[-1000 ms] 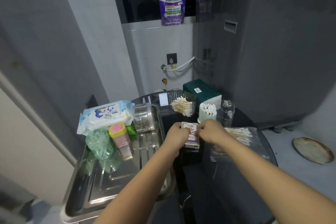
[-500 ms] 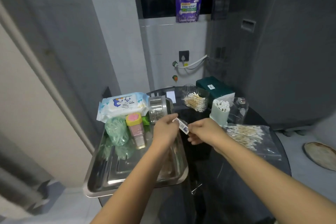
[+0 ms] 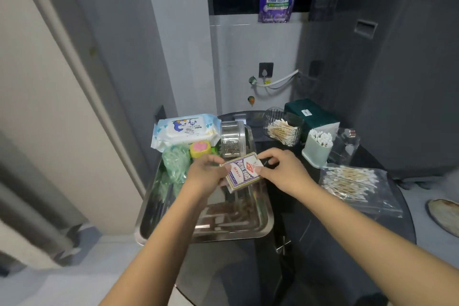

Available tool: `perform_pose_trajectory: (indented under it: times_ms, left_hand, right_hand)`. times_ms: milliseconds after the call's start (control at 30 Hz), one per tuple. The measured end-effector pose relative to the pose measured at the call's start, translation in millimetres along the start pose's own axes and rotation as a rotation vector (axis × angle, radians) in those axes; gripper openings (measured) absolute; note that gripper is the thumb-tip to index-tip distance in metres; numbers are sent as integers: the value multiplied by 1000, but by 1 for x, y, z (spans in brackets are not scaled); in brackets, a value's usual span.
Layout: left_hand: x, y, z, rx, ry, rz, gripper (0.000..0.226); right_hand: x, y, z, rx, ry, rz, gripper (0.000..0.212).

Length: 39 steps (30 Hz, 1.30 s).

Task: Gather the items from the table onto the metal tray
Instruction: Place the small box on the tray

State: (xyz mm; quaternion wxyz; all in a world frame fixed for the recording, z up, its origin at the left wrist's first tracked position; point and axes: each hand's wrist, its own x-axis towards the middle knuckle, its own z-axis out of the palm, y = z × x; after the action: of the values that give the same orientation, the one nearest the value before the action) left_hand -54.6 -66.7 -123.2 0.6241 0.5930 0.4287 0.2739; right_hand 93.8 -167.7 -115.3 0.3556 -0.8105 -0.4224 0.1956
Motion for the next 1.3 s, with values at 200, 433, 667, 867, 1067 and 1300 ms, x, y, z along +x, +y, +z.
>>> perform_pose_trajectory:
  times_ms: [200, 433, 667, 867, 1067, 1300]
  left_hand:
    - [-5, -13, -72, 32, 74, -45, 15]
    - [-4, -24, -102, 160, 270, 96, 24]
    - [7, -27, -115, 209, 320, 146, 30]
    - [15, -29, -119, 222, 325, 159, 21]
    - [16, -27, -120, 263, 325, 162, 22]
    - [3, -25, -114, 365, 377, 232, 21]
  right_hand:
    - [0, -33, 40, 168, -365, 50, 54]
    - [12, -51, 100, 265, -370, 95, 37]
    - [23, -53, 129, 245, -142, 42, 31]
    - [26, -51, 132, 287, -162, 32, 26]
    - [25, -49, 129, 291, -208, 32, 31]
    - [16, -54, 119, 311, -188, -3, 40]
